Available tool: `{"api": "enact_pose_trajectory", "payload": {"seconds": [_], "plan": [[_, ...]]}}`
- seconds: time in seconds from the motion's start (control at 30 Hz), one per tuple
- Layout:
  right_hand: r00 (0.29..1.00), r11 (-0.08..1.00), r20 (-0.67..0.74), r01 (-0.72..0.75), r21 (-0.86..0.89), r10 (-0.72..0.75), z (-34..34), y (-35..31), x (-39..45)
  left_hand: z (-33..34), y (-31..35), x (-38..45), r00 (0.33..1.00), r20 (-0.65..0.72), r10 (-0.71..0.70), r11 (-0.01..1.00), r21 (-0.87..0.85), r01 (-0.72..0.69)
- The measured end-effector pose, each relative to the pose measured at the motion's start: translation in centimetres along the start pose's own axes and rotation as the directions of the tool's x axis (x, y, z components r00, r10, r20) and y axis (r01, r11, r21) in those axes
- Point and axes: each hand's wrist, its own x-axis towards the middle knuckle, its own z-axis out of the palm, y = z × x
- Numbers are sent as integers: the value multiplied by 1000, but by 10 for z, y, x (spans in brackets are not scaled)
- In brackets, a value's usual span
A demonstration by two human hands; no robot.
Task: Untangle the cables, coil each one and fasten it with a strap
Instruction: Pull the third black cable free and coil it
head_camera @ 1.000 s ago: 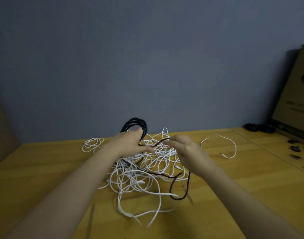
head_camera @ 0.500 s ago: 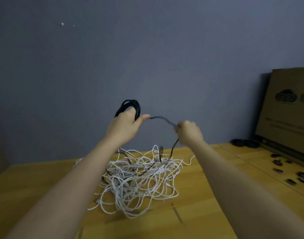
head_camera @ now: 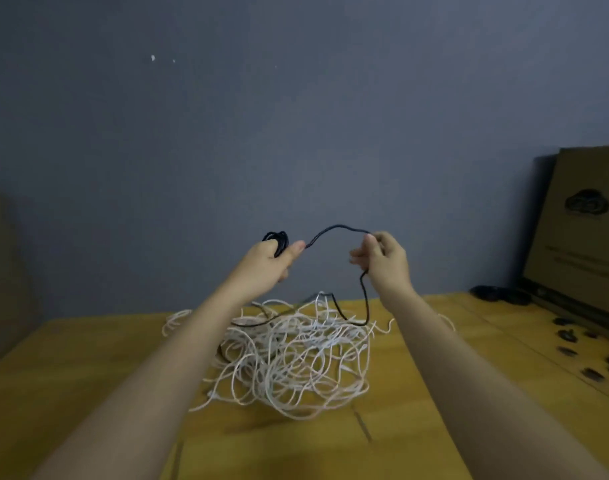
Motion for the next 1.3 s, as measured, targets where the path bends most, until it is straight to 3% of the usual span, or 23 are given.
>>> {"api": "enact_pose_trajectory", "payload": {"seconds": [0.07, 0.17, 0.23, 0.3, 0.4, 0.5, 0.57, 0.67, 0.8, 0.87, 0.97, 1.03, 1.1, 1.17, 1.23, 1.3], "plan": [[997, 998, -71, 20, 53, -16, 6, 7, -8, 2, -8, -13, 992, 118, -39, 996, -69, 47], [962, 978, -184, 187, -90, -201, 15, 10, -15, 6, -10, -36, 943, 331, -29, 986, -144, 81], [946, 952, -157, 256, -171, -282, 22, 10, -20, 7, -7, -52, 908, 417, 53, 969, -241, 54], [948, 894, -17, 292, -341, -316, 31, 21, -30, 7, -5, -66, 893, 428, 138, 917, -396, 48], [929, 729, 248, 368, -577, -273, 43, 48, -59, 10, -6, -77, 934, 321, 156, 755, -649, 97], [852, 662, 465, 493, -564, -239, 56, 71, -103, 21, -15, -80, 978, 197, 75, 597, -794, 114], [788, 607, 563, 581, -542, -251, 61, 83, -126, 30, -27, -80, 992, 126, 6, 589, -802, 98], [740, 567, 634, 628, -532, -225, 64, 95, -144, 42, -50, -77, 997, 4, -72, 753, -655, 57], [780, 794, 594, 481, -371, -196, 65, 98, -147, 52, -72, -75, 992, -113, -52, 969, -246, 23], [847, 881, 516, 336, -332, -129, 65, 96, -143, 50, -80, -70, 987, -159, -8, 1000, -24, 4], [909, 911, 416, 176, -373, -6, 58, 97, -133, 40, -83, -57, 984, -174, 43, 974, 225, -3], [910, 883, 407, 253, -394, -79, 53, 95, -130, 37, -80, -48, 992, -95, 84, 884, 466, -30], [866, 804, 441, 429, -411, -237, 50, 88, -128, 38, -76, -43, 994, 6, 105, 731, 677, -82], [793, 668, 436, 601, -439, -426, 45, 80, -124, 38, -74, -41, 994, 85, 70, 660, 743, -110], [710, 516, 402, 699, -495, -577, 40, 73, -117, 35, -77, -39, 991, 135, 22, 711, 694, -110], [696, 474, 370, 701, -532, -615, 32, 68, -103, 28, -76, -38, 984, 177, -18, 825, 559, -86]]}}
